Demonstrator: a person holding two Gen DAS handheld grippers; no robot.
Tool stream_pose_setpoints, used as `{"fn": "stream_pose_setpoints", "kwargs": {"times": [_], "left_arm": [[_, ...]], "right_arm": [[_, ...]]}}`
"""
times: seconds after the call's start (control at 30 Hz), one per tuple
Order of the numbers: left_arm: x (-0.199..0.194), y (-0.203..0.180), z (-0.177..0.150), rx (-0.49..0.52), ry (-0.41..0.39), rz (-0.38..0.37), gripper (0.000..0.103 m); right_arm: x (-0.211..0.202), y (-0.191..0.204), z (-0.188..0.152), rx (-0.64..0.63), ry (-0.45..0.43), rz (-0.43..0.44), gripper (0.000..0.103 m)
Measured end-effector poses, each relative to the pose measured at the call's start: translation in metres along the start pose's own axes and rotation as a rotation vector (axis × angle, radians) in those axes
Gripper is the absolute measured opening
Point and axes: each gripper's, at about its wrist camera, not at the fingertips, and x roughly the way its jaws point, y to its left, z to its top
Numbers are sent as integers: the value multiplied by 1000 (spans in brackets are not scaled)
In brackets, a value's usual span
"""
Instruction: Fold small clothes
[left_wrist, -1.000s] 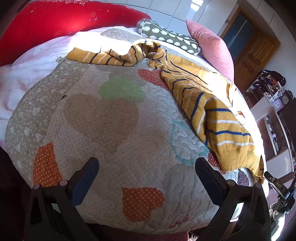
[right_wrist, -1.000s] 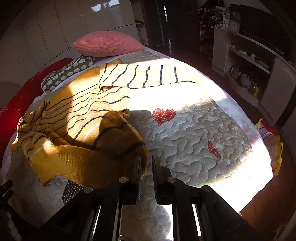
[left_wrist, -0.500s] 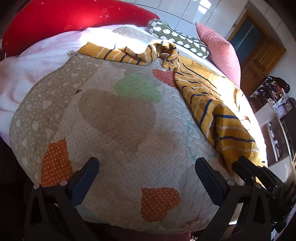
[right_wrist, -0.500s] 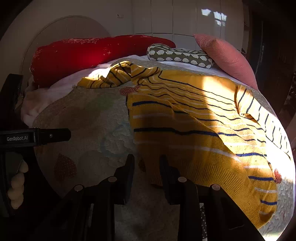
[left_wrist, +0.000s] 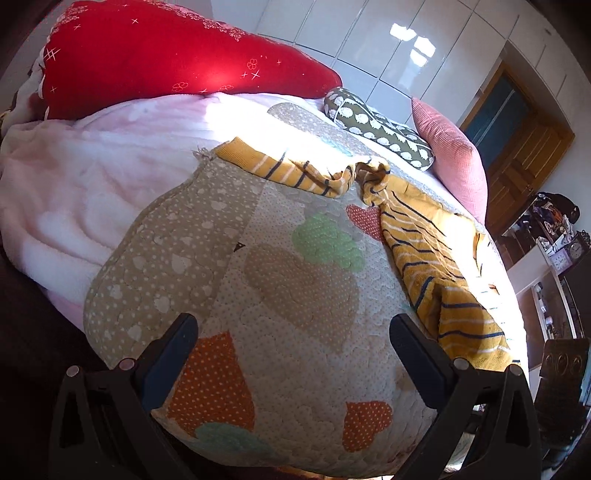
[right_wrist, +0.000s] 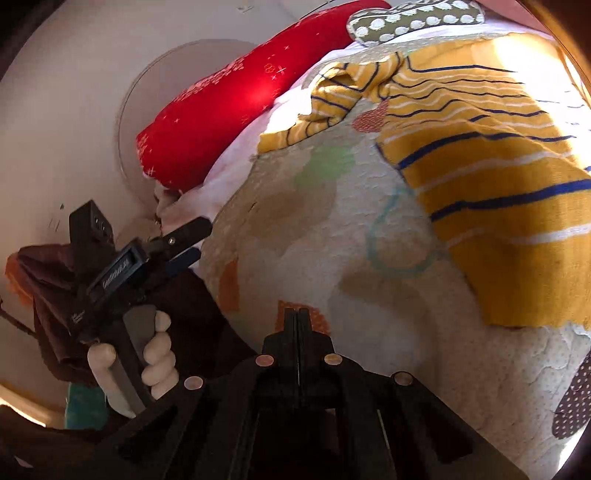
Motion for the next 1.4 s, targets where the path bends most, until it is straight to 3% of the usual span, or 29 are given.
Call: {"fn": "stream_pose_setpoints", "kwargs": {"times": [0.03, 0.07, 0.1, 0.13, 0.17, 0.2, 0.3, 0.37, 0.43, 0.5, 0.67, 0.87, 0.93, 1.0, 1.07, 1.13, 1.2, 1.3, 1.4], "left_arm": [[-3, 3, 2, -8, -6, 1, 103], [-5, 5, 2, -14, -8, 5, 103], [-6, 6, 2, -16, -7, 12, 103], [-6, 8, 1, -17, -5, 19, 103], [-6, 9, 0, -16, -2, 23, 103], [-6, 10, -1, -15, 1, 25, 103], [-3, 8, -7, -6, 12, 21, 103], [1, 4, -10, 0, 24, 13, 103], [5, 0, -12, 6, 40, 4, 103], [7, -3, -14, 17, 47, 0, 103], [5, 3, -14, 4, 39, 5, 103], [3, 11, -11, -25, 32, 4, 103], [3, 10, -11, -26, 31, 0, 103], [3, 8, -11, -27, 33, -1, 103], [3, 6, -11, -24, 41, -5, 103], [1, 2, -12, -10, 45, -4, 103], [0, -4, -13, 10, 44, -7, 103], [3, -21, -15, 64, 48, -23, 103], [11, -50, -20, 119, 75, -66, 103]], "right_arm": [[2, 15, -2, -67, -8, -71, 2], [2, 29, -3, -151, -41, -188, 2], [2, 38, -5, -234, -82, -333, 8], [4, 41, -6, -297, -109, -474, 17], [6, 38, -6, -333, -121, -584, 35], [7, 31, -4, -347, -122, -655, 44], [17, 2, 0, -325, -61, -712, 44], [22, -19, 3, -303, -17, -686, 44], [18, -29, 4, -301, -53, -675, 41], [12, -40, 10, -244, -81, -681, 6], [-16, -68, 23, 16, -104, -461, 5], [-27, -38, 0, 148, -64, -1, 5], [-11, -19, -12, 143, -12, 76, 6], [14, 0, -25, 91, 63, 79, 6], [40, 6, -40, 89, 168, 161, 6], [56, 15, -52, 36, 243, 64, 7], [41, 22, -56, -13, 210, 36, 7], [-15, 10, -45, 12, 37, -42, 8], [-81, -24, -38, 101, -181, -198, 14]]}}
